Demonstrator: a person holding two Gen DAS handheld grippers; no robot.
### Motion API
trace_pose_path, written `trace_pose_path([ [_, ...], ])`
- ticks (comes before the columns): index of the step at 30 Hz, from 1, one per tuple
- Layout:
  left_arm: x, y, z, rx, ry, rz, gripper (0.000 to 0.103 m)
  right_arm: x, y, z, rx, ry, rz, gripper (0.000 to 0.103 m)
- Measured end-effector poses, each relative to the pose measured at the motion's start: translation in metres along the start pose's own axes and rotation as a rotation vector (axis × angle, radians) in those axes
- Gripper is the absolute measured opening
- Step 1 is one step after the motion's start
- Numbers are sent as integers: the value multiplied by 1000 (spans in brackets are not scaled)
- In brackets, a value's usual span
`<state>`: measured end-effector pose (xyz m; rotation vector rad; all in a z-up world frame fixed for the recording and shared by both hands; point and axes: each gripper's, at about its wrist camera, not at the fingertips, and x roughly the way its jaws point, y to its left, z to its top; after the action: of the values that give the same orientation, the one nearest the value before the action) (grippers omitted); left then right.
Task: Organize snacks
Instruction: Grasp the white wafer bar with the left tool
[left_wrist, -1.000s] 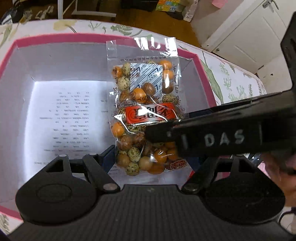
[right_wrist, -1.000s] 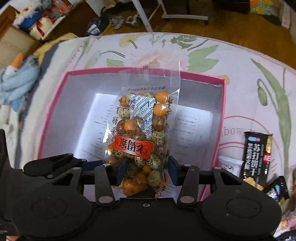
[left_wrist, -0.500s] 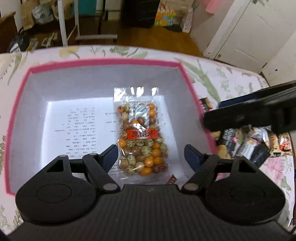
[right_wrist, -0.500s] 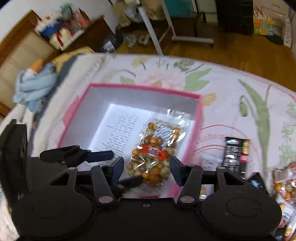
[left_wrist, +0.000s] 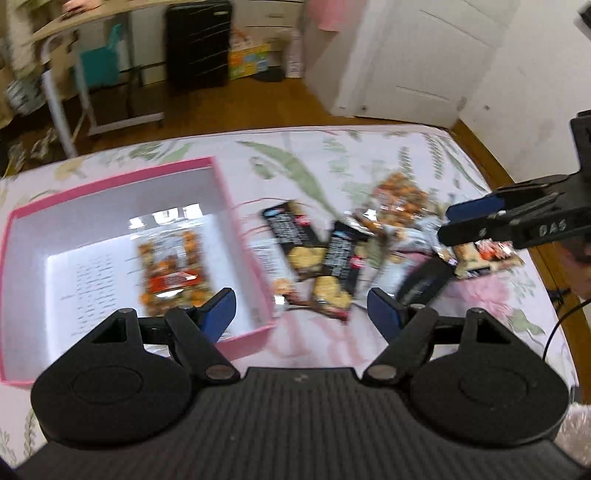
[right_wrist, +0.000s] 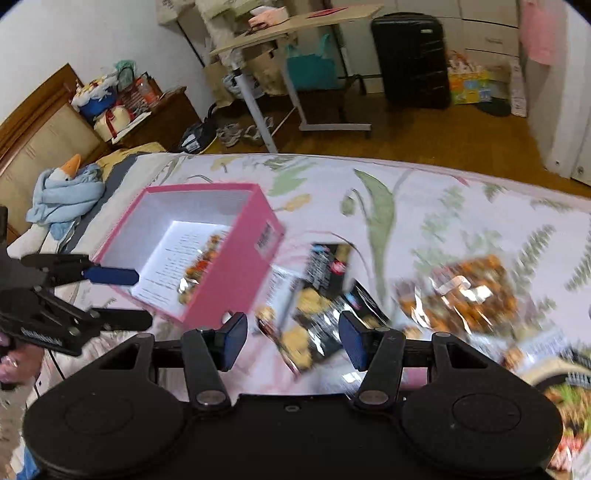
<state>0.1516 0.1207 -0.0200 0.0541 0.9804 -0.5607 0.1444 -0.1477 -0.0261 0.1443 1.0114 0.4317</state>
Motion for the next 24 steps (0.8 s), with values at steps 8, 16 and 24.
trace_pose_path([
  [8, 48, -59, -4, 100, 37, -20, 77, 8, -43, -55, -1, -36, -89, 62],
  [16, 123, -96, -9, 159, 97, -77, 63, 38, -75, -51, -209, -102, -123, 62],
  [24, 185, -95, -4, 211, 170, -99, 50, 93, -85, -39, -446, 41, -137, 60],
])
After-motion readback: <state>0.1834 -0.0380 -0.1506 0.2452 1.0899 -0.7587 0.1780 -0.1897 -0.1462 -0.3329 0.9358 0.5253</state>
